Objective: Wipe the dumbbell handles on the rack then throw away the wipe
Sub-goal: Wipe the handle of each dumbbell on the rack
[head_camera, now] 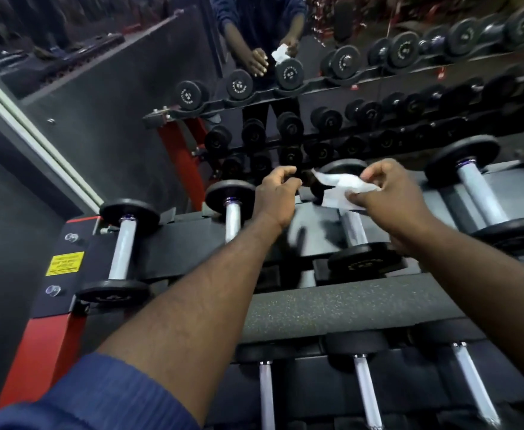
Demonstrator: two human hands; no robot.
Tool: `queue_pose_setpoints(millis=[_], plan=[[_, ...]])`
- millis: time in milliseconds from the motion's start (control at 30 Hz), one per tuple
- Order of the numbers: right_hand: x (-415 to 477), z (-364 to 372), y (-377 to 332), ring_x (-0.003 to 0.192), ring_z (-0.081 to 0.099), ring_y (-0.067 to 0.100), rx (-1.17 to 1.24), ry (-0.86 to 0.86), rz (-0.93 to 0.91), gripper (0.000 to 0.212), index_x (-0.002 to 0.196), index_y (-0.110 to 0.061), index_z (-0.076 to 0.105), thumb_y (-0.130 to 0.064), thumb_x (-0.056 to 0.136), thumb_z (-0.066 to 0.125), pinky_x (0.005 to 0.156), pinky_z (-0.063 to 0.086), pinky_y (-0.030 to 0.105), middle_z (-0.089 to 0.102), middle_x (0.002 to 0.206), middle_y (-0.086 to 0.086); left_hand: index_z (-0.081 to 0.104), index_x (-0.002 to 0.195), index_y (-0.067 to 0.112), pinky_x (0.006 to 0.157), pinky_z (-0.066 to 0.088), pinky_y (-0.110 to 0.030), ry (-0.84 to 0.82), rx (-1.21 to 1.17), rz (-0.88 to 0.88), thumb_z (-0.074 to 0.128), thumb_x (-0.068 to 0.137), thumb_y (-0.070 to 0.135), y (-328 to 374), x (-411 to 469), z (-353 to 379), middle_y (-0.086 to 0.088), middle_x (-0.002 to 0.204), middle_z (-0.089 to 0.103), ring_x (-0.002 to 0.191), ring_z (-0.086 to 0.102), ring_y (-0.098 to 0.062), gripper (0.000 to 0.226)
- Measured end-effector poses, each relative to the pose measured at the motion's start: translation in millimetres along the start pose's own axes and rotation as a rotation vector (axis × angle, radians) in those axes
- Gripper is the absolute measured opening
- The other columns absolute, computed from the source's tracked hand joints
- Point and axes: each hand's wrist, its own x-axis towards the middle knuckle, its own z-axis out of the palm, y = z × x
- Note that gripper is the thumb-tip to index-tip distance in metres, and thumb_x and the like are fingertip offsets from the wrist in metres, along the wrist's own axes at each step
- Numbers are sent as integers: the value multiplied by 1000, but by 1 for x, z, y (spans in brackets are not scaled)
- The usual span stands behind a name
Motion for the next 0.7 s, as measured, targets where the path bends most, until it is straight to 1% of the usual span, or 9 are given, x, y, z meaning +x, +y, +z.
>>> queue_pose_setpoints(millis=[67,133,233,333,367,433,500,567,700], plan=[[11,-12,11,94,69,15,73,116,31,29,91,-39,63,-31,69,78,85,60,47,69,98,-8,70,130,17,93,45,-15,-7,-23,-12,64,98,32,-9,3,15,3,115,71,110,63,-13,36],[18,-19,16,89,69,10,25,208,26,18,92,-34,68,-28,76,76,83,59,38,71,93,-11,69,130,20,86,41,-6,-15,-27,-29,58,104,38,-20,5,31,8,109,68,105,60,-9,33],[21,-16,23,79,64,0,-118,211,-61,12,92,-28,76,-21,82,75,69,44,6,72,89,-13,69,125,25,97,45,-27,-18,19,-10,48,107,49,-34,14,48,7,107,69,106,60,-13,37],[27,-10,35,88,56,-10,-210,235,-169,26,97,-22,82,-7,80,70,76,33,-8,76,96,-6,69,100,31,84,44,-33,-26,171,98,37,108,57,-49,29,59,3,90,67,91,60,-17,41],[30,-9,36,90,55,-12,-192,254,-173,29,99,-21,82,-5,80,68,79,35,-7,76,98,-5,62,88,32,76,43,-35,-22,217,150,33,106,61,-52,34,60,3,80,63,82,58,-18,44],[37,-2,37,88,63,-8,-151,277,-173,32,100,-22,82,-4,78,66,84,44,0,76,98,-7,53,84,31,68,41,-37,11,293,217,29,102,67,-57,39,62,2,70,57,74,56,-23,47],[43,9,36,85,67,-6,-155,207,-181,33,99,-26,82,-6,78,65,80,48,4,76,96,-10,57,89,32,66,38,-36,45,334,226,31,102,67,-60,42,64,2,68,56,74,57,-23,46],[47,21,34,87,68,-1,-257,116,-212,36,102,-27,81,-7,78,64,81,51,10,76,99,-9,56,78,31,65,40,-36,69,292,218,35,102,65,-59,41,63,3,63,54,71,57,-21,46],[53,24,41,93,71,17,-499,64,-522,37,106,-20,81,-3,77,66,86,59,36,75,107,-4,55,74,31,64,46,-37,84,289,220,35,102,65,-59,43,63,4,58,51,67,57,-20,49]])
